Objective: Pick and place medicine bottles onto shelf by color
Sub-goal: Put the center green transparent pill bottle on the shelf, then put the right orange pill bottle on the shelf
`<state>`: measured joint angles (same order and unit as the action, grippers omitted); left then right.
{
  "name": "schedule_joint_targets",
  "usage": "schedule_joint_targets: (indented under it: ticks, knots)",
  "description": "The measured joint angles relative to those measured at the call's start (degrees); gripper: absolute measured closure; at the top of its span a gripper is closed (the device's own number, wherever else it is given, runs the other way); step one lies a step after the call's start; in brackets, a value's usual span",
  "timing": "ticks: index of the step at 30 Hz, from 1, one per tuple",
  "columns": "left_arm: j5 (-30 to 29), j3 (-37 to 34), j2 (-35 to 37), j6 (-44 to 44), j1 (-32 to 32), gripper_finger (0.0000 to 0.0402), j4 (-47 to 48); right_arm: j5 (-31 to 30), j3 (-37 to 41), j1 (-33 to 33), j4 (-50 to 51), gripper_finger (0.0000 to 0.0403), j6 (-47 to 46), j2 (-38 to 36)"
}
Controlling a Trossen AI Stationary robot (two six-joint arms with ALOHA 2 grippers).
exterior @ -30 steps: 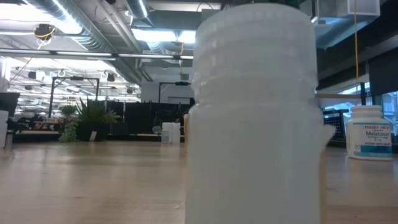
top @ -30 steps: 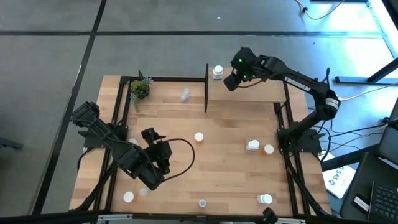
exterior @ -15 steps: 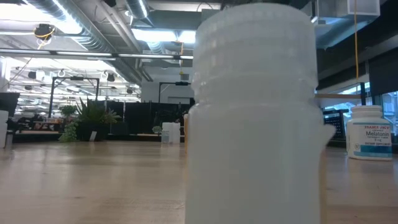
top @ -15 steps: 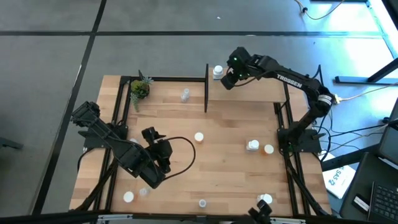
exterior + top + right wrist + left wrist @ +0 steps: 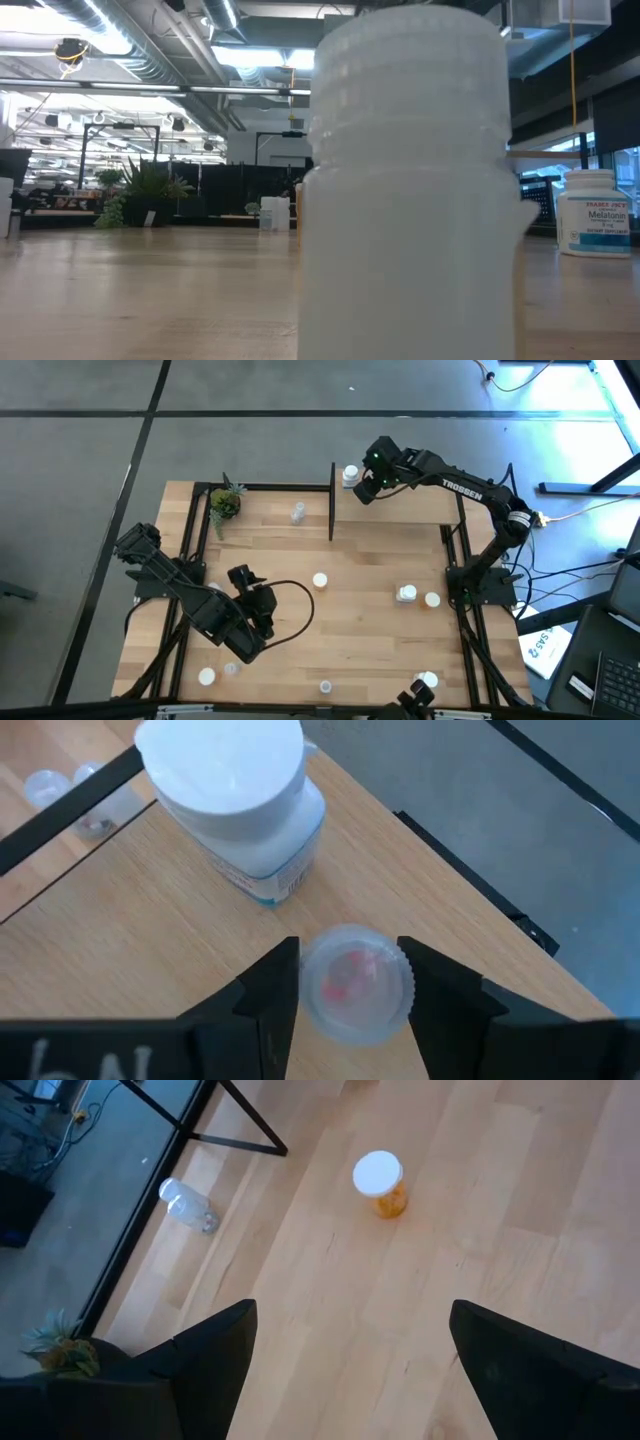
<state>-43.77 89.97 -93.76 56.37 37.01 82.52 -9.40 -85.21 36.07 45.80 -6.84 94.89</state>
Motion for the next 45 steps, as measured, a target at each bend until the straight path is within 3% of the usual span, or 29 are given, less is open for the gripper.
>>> schedule_joint_targets:
  ticks: [10, 26, 35, 45]
  knots:
    - [0.00, -0.01, 0.00, 0.01, 0.00, 0.0075, -0.04, -0.35, 0.00, 0.00, -1.24, 0.0200, 1.21, 0.00]
    - [0.00, -0.02, 0.00, 0.03, 0.00, 0.0075, -0.06, -2.57, -0.17, -0.04, -1.19, 0.0199, 2.95, -0.54]
    - [0.50, 0.00, 0.00, 0.35, 0.00, 0.0075, -0.07, -1.47, -0.24, -1.05, -1.70, 0.0199, 2.98, -5.36]
    - [0.52, 0.00, 0.00, 2.77, 1.01, 0.0075, -0.07, -0.98, -0.26, -15.85, -0.31, 0.0198, 15.32, -11.58]
